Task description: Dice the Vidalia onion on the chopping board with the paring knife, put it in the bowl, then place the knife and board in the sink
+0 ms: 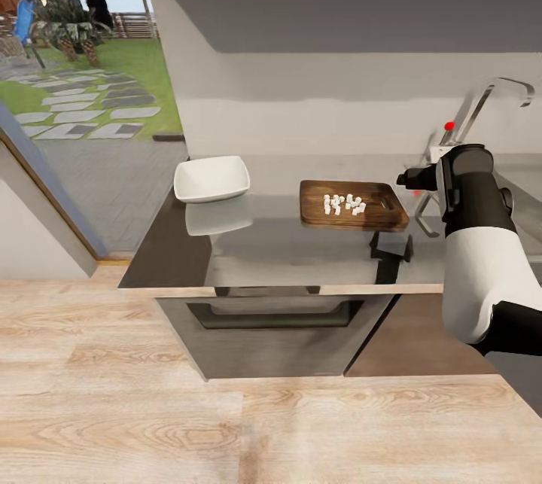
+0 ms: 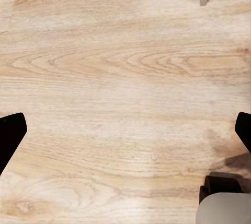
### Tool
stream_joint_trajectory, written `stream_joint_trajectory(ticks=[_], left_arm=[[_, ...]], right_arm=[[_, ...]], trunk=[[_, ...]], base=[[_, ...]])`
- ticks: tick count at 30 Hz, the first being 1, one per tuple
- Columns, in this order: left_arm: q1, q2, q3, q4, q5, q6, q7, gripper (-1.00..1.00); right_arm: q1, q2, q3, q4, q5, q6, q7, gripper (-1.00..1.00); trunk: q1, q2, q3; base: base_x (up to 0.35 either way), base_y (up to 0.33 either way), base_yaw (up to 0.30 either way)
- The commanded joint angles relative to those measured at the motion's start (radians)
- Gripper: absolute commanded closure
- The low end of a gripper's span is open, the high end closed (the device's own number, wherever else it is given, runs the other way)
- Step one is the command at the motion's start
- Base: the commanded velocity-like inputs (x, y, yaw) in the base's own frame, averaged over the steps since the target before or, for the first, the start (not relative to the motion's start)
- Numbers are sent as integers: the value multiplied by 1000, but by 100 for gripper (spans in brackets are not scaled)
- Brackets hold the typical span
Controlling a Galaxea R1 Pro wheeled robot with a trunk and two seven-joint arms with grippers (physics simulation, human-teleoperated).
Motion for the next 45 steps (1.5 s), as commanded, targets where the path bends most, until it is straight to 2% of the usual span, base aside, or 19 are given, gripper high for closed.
stream_joint_trajectory(ticks=[1, 24, 28, 33, 45], left_arm=[[-1, 0, -3, 3, 4, -5, 0, -100], [-1, -1, -3, 3, 4, -6, 0, -100], [-1, -1, -3, 3, 4, -6, 0, -100], [-1, -1, -3, 3, 4, -5, 0, -100], [-1, -1, -3, 2, 4, -6, 0, -100]], right_arm=[[-1, 0, -1, -1, 11, 3, 9, -100], [-1, 5, 1, 27, 9, 2, 8, -100], [-1, 15, 3, 30, 10, 2, 7, -100], [-1, 22, 21, 30, 10, 3, 7, -100], [-1, 21, 25, 30, 11, 3, 7, -100]], trunk=[[0, 0, -1], [0, 0, -1], [0, 0, -1], [0, 0, -1], [0, 0, -1]], base=[[0, 0, 0], [0, -29, 0], [0, 0, 0], [0, 0, 0], [0, 0, 0]])
